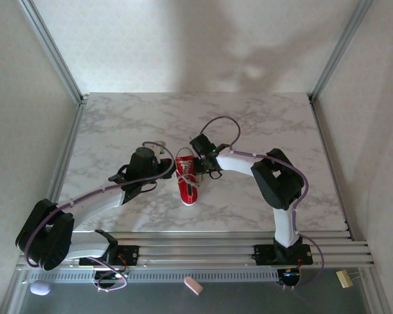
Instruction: Tie the shoes
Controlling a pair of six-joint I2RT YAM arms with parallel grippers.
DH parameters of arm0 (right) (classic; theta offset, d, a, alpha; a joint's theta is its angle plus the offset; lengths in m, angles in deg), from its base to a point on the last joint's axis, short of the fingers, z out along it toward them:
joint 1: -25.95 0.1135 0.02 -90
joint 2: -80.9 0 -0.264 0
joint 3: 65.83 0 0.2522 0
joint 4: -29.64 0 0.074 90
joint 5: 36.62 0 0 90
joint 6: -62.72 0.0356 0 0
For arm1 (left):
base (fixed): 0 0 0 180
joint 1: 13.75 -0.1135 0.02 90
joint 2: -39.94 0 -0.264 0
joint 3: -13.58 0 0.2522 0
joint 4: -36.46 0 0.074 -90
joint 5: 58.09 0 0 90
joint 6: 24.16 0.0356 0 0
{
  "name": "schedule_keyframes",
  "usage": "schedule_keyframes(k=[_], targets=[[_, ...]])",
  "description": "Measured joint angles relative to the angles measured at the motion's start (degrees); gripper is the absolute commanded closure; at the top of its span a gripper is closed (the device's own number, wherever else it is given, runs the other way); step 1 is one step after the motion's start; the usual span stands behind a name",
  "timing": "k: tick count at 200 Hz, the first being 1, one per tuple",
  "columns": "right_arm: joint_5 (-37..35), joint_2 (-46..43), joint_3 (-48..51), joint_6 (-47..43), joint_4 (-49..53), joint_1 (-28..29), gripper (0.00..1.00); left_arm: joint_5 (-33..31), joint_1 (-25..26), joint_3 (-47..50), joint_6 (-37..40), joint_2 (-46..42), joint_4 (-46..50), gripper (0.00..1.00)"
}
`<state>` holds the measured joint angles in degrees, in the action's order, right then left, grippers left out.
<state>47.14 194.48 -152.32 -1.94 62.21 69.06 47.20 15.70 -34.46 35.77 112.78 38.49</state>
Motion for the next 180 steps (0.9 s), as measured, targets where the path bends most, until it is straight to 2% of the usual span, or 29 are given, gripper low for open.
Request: schedule_keyframes(k=[34,106,180], targets=[[-0.72,-3.52,4.79,0.85,-1.84,0.0,1.0,-0.44,-0.04,0.63,0.02,-0.52,0.07,1.0],[-7.08,-15.54,13.86,4.52,0.52,0.0,1.0,-1.86,-0.37,0.63,0.07,-1.36,1.29,1.0],[-10.23,-16.61,14.1,7.43,5.51,0.0,1.0,-1.86,-0.44,0.68,0.31,-1.57,1.38,1.0]])
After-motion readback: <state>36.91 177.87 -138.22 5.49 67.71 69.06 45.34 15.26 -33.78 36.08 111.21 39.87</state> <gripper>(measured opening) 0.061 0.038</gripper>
